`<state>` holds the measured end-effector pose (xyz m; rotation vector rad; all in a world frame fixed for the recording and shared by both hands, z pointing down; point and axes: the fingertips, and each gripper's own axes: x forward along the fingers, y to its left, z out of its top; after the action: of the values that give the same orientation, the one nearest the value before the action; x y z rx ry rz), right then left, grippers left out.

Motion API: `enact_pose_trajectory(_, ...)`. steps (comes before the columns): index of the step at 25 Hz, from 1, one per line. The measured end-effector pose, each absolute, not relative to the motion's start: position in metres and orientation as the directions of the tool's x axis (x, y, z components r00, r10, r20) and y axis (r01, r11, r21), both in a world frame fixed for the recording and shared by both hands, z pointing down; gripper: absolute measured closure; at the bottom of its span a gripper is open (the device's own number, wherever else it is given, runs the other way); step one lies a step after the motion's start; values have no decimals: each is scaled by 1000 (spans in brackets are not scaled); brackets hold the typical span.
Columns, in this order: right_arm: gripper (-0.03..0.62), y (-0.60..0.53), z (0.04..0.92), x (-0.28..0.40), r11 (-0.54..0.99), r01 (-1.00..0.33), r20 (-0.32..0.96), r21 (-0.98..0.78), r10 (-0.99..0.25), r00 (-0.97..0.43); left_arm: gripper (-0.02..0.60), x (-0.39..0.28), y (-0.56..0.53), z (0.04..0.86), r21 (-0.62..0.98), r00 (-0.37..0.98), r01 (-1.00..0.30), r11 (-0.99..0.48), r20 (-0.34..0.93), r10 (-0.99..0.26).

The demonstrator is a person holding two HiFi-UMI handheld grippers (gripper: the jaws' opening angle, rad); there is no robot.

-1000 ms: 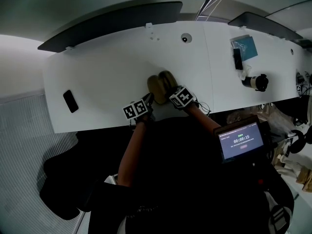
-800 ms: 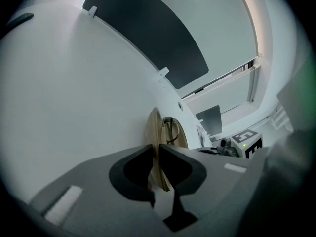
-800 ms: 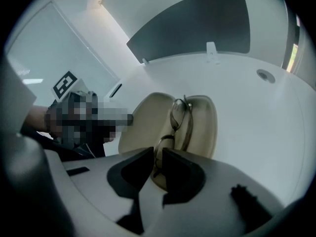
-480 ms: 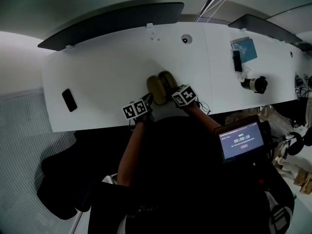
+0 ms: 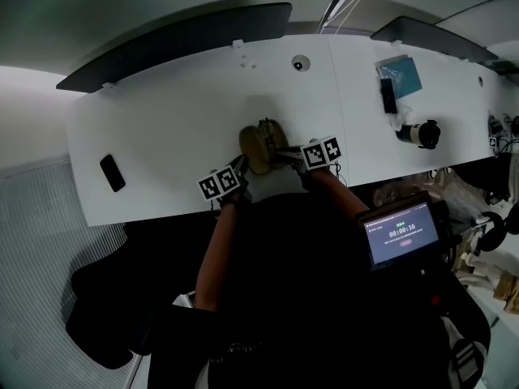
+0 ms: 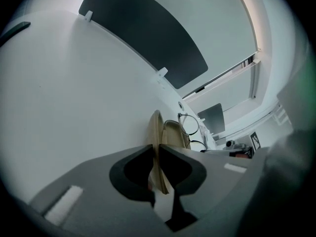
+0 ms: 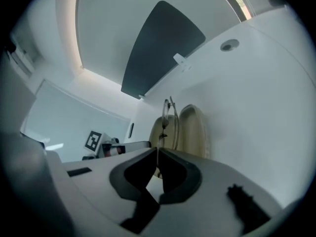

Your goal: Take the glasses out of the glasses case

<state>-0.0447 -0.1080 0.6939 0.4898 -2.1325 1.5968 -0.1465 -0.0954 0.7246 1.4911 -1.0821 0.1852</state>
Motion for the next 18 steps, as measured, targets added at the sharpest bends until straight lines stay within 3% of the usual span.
enact_pose_trajectory(7,572,-107,670,-21,182,-396,386,-900,-89,-918,532,-140,-95,723,689,541,-704,169,676,-500)
enact_pose_trajectory(18,572,-117,686,30,55,-357,337,-933,-217,-916,535,-169,-85,729,677,528,-714,177,687,-499)
